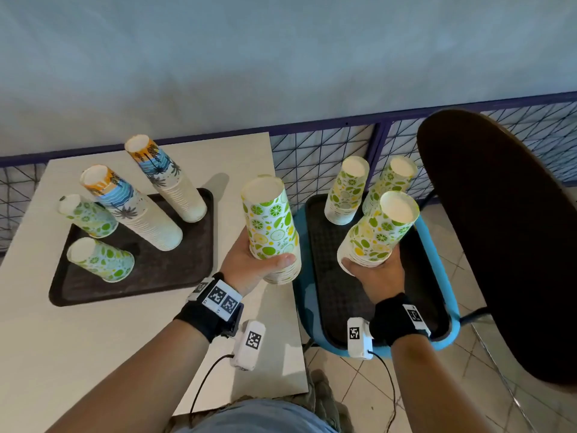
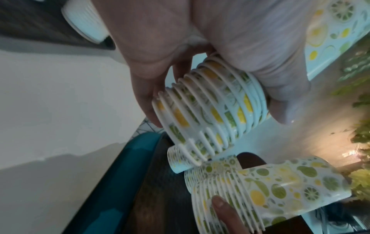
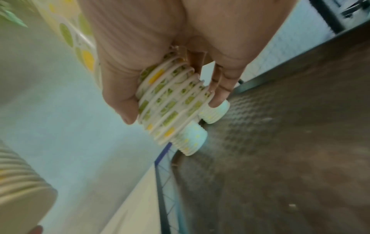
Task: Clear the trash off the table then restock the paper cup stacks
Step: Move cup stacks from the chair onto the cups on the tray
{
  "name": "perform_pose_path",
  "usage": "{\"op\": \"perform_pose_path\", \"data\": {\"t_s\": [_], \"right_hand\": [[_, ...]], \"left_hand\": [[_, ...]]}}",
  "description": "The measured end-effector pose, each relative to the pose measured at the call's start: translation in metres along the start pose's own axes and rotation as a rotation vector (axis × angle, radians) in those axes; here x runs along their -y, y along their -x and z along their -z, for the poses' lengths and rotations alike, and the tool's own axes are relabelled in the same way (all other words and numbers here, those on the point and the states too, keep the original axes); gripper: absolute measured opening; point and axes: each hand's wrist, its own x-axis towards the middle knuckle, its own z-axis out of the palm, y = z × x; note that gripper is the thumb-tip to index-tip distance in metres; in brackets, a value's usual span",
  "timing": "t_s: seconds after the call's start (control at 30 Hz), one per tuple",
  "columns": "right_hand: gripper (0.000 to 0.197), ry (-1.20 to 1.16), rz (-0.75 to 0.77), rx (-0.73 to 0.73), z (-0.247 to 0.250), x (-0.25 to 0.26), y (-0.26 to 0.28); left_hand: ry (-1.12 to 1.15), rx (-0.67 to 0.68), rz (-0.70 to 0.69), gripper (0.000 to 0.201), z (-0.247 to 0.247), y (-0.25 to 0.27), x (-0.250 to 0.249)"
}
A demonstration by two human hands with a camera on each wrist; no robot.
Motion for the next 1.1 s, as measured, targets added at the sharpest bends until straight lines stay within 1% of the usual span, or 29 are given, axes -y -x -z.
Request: {"op": "perform_pose_path", "data": {"t_s": [0.03,0.1,0.17,0.3,0.37,0.4,0.43,0.5,0.57,0.6,0.63,0.7,0.73,0.8,0.9,1.03,1.1], "right_hand": [[0.095,0.008,0.028,0.019,-0.005,0.008,0.002],[0.098,0.009,0.084,0.063,-0.021,0.026,0.009],[0.096,0.006,0.126,0.111,-0.04,0.048,0.019],[0.089,0.064,0.24,0.221,-0.089,0.087,0.041],[0.089,0.07,0.266,0.269,-0.115,0.103,0.055],[0.088,0.057,0.259,0.296,-0.128,0.111,0.062],[0.086,0.044,0.253,0.321,-0.141,0.119,0.07],[0.081,0.022,0.249,0.367,-0.168,0.137,0.087],[0.081,0.004,0.253,0.44,-0.2,0.152,0.104],[0.082,-0.003,0.249,0.478,-0.218,0.158,0.113],[0.081,-0.001,0.236,0.508,-0.235,0.164,0.122],[0.075,0.005,0.22,0.557,-0.267,0.178,0.14],[0.071,0.001,0.219,0.578,-0.283,0.185,0.149],[0.071,-0.025,0.229,0.611,-0.314,0.2,0.165],[0.078,-0.065,0.26,0.631,-0.362,0.214,0.18],[0.085,0.0,0.304,0.597,-0.416,0.228,0.189],[0.08,0.033,0.331,0.583,-0.436,0.232,0.189]], "left_hand": [[0.004,-0.031,-0.016,0.07,0.01,0.006,-0.001],[0.013,-0.098,-0.049,0.081,0.036,0.021,-0.003],[0.039,-0.17,-0.065,0.09,0.064,0.037,-0.005],[0.038,-0.301,-0.084,0.09,0.122,0.073,-0.01],[0.025,-0.367,-0.092,0.1,0.151,0.089,-0.011],[0.025,-0.4,-0.094,0.107,0.167,0.096,-0.01],[0.013,-0.428,-0.093,0.109,0.182,0.103,-0.01],[-0.045,-0.452,-0.091,0.102,0.211,0.117,-0.013],[-0.107,-0.469,-0.089,0.085,0.242,0.129,-0.017],[-0.122,-0.481,-0.093,0.081,0.258,0.135,-0.02],[-0.131,-0.497,-0.099,0.083,0.276,0.139,-0.022],[-0.143,-0.521,-0.121,0.097,0.312,0.147,-0.029],[-0.149,-0.539,-0.132,0.101,0.33,0.15,-0.033],[-0.167,-0.565,-0.152,0.098,0.361,0.151,-0.047],[-0.169,-0.612,-0.175,0.075,0.405,0.135,-0.067],[-0.175,-0.61,-0.203,0.066,0.454,0.092,-0.083],[-0.191,-0.591,-0.197,0.051,0.469,0.067,-0.086]]}}
